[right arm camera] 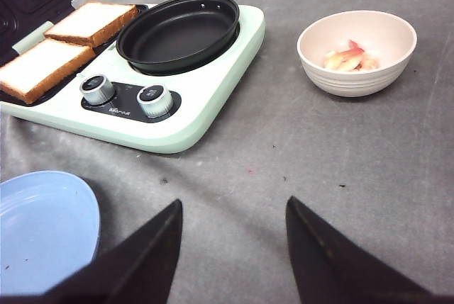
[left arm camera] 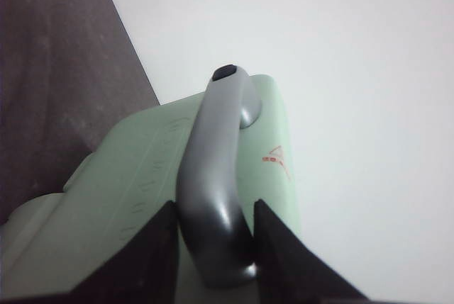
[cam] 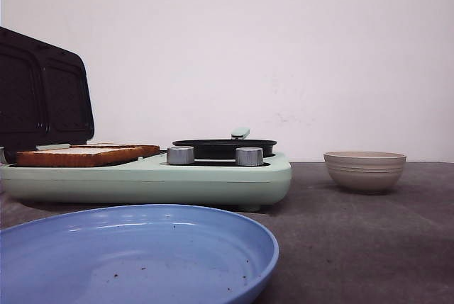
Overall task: Make breakfast with bread and shrimp
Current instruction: 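Grasp the lid handle with the left gripper and swing the lid closed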
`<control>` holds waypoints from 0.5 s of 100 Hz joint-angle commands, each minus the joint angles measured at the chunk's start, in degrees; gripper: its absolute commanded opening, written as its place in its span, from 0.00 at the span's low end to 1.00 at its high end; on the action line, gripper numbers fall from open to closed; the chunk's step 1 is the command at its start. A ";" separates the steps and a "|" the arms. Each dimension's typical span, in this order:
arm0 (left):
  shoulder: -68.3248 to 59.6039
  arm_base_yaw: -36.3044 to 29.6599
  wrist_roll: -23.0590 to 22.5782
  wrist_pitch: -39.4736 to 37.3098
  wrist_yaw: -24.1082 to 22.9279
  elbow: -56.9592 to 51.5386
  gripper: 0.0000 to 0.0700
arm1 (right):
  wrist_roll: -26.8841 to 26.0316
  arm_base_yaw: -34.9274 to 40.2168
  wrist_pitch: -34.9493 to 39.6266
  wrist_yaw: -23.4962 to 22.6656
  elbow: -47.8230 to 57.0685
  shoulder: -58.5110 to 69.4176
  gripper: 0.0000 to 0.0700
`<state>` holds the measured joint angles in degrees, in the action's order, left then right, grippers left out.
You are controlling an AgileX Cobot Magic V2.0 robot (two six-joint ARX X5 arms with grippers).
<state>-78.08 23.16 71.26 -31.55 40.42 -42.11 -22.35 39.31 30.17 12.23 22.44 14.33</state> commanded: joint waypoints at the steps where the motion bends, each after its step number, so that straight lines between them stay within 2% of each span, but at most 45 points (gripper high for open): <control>1: -1.05 -0.72 -3.63 0.31 0.85 -0.70 0.00 | 0.26 0.31 -0.50 0.31 0.02 0.13 0.40; 29: -1.05 -4.13 -8.37 2.14 2.25 -0.70 0.00 | 0.24 0.31 -0.48 0.28 0.02 0.13 0.40; 50: -1.05 -9.09 -14.47 6.32 2.25 -0.72 0.00 | 0.22 0.31 -0.48 0.28 0.02 0.13 0.40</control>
<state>-76.93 15.11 62.22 -28.86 43.75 -43.20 -22.35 39.31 30.20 12.23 22.44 14.33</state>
